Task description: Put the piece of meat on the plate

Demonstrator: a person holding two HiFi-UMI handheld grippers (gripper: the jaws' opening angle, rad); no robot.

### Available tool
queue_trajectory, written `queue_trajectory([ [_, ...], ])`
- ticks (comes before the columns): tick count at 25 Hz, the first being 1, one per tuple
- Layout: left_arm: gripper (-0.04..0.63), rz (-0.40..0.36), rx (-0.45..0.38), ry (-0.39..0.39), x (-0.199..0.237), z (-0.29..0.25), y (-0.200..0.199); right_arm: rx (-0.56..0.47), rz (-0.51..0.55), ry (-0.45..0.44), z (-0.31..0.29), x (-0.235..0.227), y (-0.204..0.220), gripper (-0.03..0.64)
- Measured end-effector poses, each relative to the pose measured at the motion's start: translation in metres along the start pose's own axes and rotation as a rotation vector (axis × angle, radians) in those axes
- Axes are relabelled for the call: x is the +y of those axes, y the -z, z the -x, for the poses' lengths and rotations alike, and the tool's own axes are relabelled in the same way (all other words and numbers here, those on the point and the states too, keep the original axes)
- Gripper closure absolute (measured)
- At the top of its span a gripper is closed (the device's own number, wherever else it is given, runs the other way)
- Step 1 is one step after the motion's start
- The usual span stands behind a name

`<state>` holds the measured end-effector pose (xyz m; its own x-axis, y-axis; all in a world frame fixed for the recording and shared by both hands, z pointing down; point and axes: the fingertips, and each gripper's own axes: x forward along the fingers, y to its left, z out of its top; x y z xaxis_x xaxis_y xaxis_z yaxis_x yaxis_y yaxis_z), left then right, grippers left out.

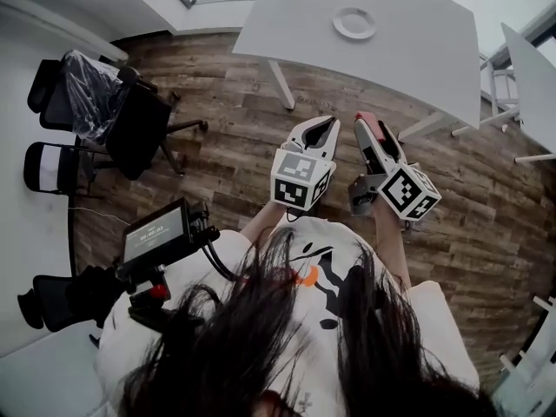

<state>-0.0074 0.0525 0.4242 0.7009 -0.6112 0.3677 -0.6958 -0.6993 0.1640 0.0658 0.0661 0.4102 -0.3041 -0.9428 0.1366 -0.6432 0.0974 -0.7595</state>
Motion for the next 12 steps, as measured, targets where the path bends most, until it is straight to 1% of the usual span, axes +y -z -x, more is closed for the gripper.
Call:
queue_trajectory([
  [4, 0.589, 0.0, 0.001, 0.016, 0.037, -0.031, -0.024, -0.009, -0.034, 0.002, -0.049, -0.001, -0.018, 0.299],
  [8, 0.589, -0.002, -0.003, 0.036, 0.072, -0.062, -0.048, -0.013, -0.024, 0.018, -0.094, -0.003, -0.035, 0.299],
  [12, 0.589, -0.004, 0.005, 0.071, 0.101, -0.091, -0.064, -0.031, -0.023, 0.053, -0.13, -0.01, -0.05, 0.299],
])
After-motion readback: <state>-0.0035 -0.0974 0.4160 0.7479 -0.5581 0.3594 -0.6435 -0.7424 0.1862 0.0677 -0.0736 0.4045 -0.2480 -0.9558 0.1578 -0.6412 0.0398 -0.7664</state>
